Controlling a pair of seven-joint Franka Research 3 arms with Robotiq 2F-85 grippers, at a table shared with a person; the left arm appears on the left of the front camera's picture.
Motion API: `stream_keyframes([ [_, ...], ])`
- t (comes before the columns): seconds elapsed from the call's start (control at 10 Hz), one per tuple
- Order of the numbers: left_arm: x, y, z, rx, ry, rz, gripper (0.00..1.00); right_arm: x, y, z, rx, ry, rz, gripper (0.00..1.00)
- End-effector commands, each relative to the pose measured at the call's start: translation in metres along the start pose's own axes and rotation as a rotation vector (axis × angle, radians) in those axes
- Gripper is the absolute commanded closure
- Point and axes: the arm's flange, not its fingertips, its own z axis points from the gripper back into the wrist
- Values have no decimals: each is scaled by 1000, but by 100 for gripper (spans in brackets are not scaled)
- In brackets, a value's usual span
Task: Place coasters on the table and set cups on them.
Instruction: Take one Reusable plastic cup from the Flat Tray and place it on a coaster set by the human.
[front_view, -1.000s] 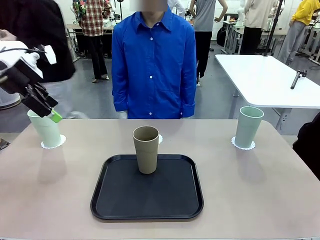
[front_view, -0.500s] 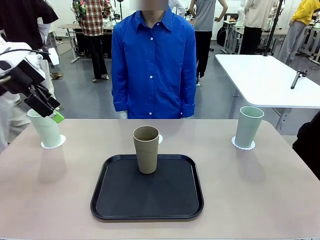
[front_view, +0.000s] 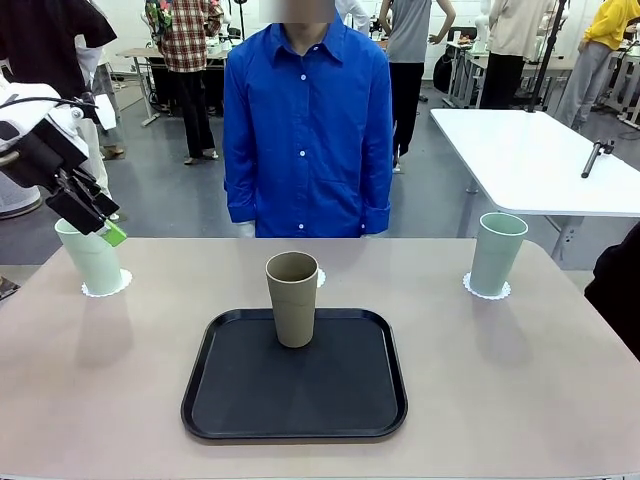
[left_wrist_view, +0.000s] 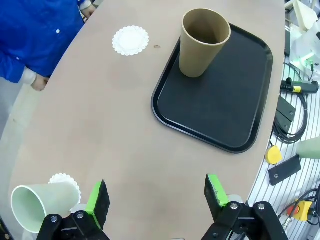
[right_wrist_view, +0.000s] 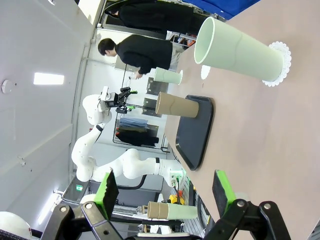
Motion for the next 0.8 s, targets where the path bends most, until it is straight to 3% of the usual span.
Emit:
stream_keyframes([
  [0.0, 0, 0, 0, 1, -1, 1, 0, 0, 1, -1, 4, 4, -4, 0],
  [0.4, 48, 25, -55, -238, -126, -40, 0, 0, 1, -1, 4, 4, -4, 0],
  [0.5, 51, 27, -73, -331, -228, -95, 0, 0, 1, -1, 4, 4, -4, 0],
  [0.7, 52, 26, -100, -401, -474, -135, 0, 0, 1, -1, 4, 4, -4, 0],
])
